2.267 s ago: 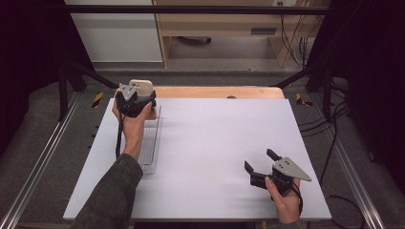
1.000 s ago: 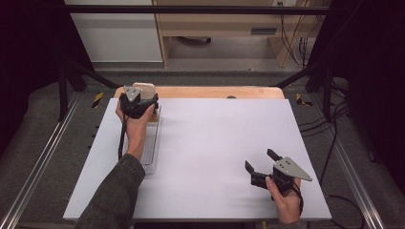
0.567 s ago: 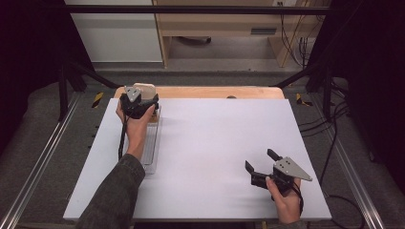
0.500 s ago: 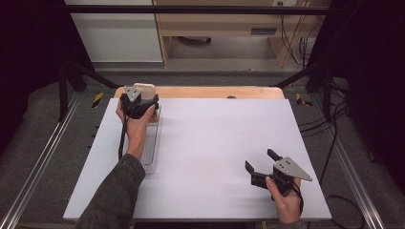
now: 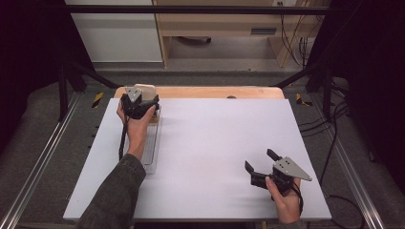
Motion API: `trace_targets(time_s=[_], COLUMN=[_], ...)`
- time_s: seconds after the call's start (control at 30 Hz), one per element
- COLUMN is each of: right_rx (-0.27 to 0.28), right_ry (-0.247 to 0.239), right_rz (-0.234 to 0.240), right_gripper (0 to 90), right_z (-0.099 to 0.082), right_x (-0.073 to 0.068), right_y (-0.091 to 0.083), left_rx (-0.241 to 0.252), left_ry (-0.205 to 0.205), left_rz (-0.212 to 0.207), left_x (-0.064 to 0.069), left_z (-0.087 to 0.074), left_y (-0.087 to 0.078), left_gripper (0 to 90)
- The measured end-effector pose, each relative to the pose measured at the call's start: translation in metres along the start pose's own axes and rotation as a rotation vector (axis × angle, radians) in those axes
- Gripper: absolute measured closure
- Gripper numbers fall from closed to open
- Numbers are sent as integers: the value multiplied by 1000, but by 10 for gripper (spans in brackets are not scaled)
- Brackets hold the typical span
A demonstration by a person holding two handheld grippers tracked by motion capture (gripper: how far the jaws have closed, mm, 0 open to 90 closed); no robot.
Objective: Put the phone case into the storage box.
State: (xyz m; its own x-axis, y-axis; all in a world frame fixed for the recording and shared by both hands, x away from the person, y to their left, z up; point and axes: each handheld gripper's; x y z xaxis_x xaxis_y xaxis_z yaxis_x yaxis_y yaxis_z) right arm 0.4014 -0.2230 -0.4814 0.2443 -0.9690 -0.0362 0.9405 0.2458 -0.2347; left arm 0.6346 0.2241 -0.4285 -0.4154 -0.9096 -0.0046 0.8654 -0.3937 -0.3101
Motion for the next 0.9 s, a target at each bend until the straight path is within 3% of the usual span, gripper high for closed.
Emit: trace_targets(time_s=[0.9], right_rx=[-4], right_ry=[2], right_rz=[0], right_gripper=[69], right_z=[0], right_x=[0], right_y=[0], left_rx=[-24], left_ry=[-23], left_rz=[17], left_x=[-3], left_z=[-2], left_y=[5], left_gripper=[107])
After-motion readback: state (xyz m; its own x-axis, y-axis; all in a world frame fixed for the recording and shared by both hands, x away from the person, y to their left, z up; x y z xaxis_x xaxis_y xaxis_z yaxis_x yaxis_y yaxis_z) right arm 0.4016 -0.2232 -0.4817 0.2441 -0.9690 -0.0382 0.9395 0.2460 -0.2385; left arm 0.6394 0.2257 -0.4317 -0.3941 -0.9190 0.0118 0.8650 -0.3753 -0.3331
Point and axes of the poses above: each handheld gripper's, and its own axes: y roughly forward along the jaws, z roughly out of its top, x roughly to its right, and after that the axes turned 13 degrees about -z, right-handed
